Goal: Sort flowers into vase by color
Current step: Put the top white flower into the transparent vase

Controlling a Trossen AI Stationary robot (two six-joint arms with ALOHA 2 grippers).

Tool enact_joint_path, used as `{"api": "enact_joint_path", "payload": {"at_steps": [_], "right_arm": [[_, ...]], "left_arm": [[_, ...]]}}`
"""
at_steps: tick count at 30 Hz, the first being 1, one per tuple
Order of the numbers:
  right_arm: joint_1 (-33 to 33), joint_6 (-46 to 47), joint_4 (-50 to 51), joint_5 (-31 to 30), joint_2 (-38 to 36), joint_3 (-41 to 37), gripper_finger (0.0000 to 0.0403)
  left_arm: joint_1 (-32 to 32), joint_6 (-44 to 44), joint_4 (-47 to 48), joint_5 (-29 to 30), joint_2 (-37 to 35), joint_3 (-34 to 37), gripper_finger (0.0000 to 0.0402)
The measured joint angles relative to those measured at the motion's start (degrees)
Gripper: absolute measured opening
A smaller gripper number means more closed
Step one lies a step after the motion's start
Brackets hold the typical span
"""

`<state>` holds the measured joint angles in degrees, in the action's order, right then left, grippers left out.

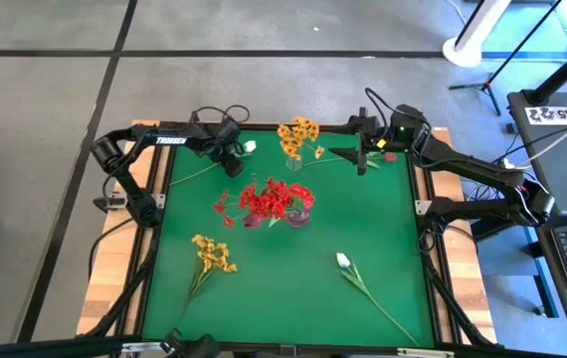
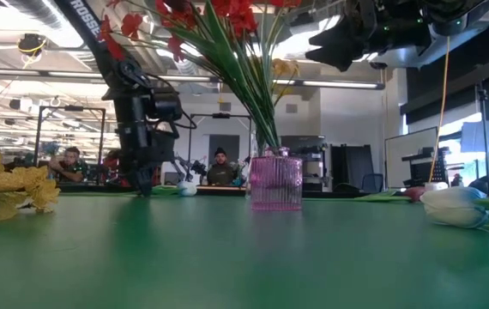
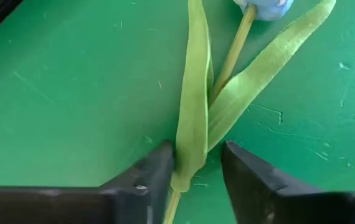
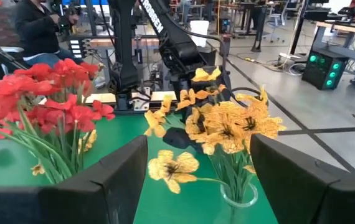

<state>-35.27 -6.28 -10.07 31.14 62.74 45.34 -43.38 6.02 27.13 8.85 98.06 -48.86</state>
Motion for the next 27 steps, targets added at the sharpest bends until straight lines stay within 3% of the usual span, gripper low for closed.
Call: {"api": "enact_joint_path", "payload": {"at_steps": [7, 14, 19, 23, 27], "right_arm": [[0.0, 1.5, -1.2, 1.4, -3.7, 0.0, 0.0280], [0.0, 3.0, -2.2, 1.0, -7.4, 0.0, 0.0280], [0.0, 6.4, -3.8, 2.1, -7.1, 0.0, 0.0280], [0.1, 12.3, -9.8, 7.4, -5.1, 0.0, 0.0280], [1.2, 16.8, -18.5, 7.0, -2.2, 0.0, 0.0280]], "left_arm": [[-0.2, 1.9, 2.2, 4.5, -2.2, -1.5, 0.0013], [0.8, 4.3, 5.7, 4.6, -12.4, -8.0, 0.0005], [4.0, 4.5, 3.9, 4.4, -24.3, -13.5, 0.0003], [7.6, 4.3, -2.3, 2.6, -34.2, -17.1, 0.0002], [11.6, 5.5, -11.5, -3.4, -41.7, -17.9, 0.0002]]}}
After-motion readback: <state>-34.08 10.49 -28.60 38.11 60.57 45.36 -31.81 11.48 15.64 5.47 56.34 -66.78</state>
